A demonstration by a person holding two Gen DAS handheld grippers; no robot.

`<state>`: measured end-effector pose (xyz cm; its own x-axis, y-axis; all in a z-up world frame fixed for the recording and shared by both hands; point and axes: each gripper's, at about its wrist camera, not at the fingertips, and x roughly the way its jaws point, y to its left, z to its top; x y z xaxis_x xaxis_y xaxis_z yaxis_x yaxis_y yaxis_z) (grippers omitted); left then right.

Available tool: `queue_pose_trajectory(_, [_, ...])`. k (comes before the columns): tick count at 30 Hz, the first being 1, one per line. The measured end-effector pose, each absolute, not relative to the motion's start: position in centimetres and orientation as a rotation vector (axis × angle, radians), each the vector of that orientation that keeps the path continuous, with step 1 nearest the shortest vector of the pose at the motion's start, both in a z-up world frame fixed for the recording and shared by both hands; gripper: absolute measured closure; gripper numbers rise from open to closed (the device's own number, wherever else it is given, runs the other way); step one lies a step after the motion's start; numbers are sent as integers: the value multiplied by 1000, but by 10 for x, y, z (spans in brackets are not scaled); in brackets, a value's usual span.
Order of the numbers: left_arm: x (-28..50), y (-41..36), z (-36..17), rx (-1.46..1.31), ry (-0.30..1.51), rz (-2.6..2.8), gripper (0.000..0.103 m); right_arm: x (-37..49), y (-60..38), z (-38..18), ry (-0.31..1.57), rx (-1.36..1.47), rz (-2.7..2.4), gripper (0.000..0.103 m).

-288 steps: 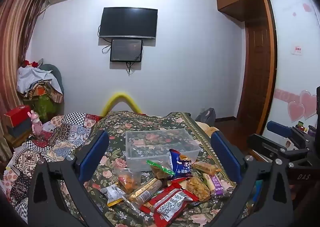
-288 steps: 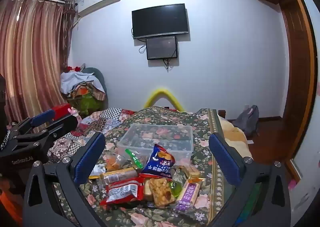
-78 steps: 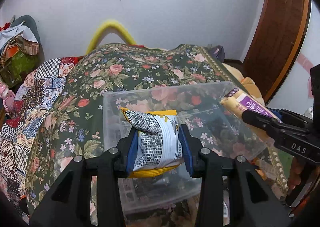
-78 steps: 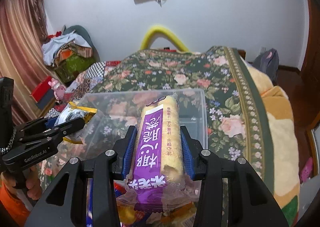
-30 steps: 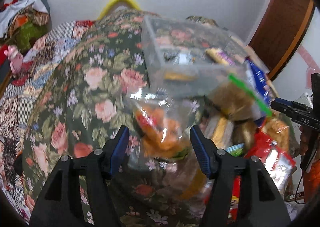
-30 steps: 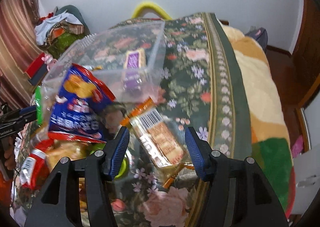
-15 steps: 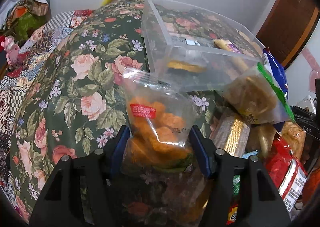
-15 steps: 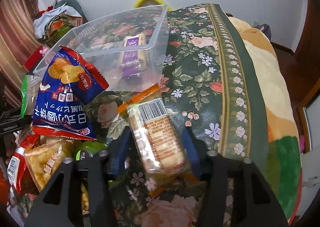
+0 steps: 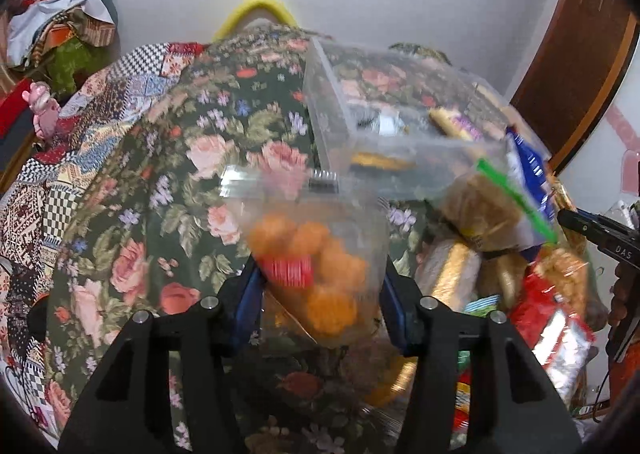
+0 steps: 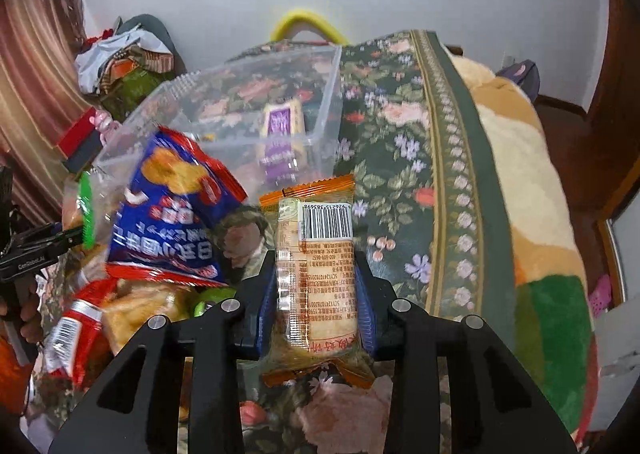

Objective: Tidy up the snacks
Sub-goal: 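Grasp the orange snack bag with left tool while right grasps tan biscuit packet, then lower the orange bag into the box while right tool releases the biscuit there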

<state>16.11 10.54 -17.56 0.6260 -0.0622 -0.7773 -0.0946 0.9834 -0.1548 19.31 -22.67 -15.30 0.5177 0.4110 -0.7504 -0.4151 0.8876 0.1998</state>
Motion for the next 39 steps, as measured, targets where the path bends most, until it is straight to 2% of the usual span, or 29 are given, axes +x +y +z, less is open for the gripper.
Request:
queue_pose_trajectory(11, [162,93,-111,-156,738,-29,51,199,-228,-99,751,4,503,71])
queue_pose_trajectory(19, [189,73,-74,-125,647,-67,51,214,-212,-84,693,4,527,71])
queue_pose_trajectory(30, [251,63,-82,-144,679,-70,51,249,-177,-81,689,10,583,71])
queue_pose_trajectory(39, [290,46,-112,-115,761,-98,51,277,-147,-105,773,-32,597,71])
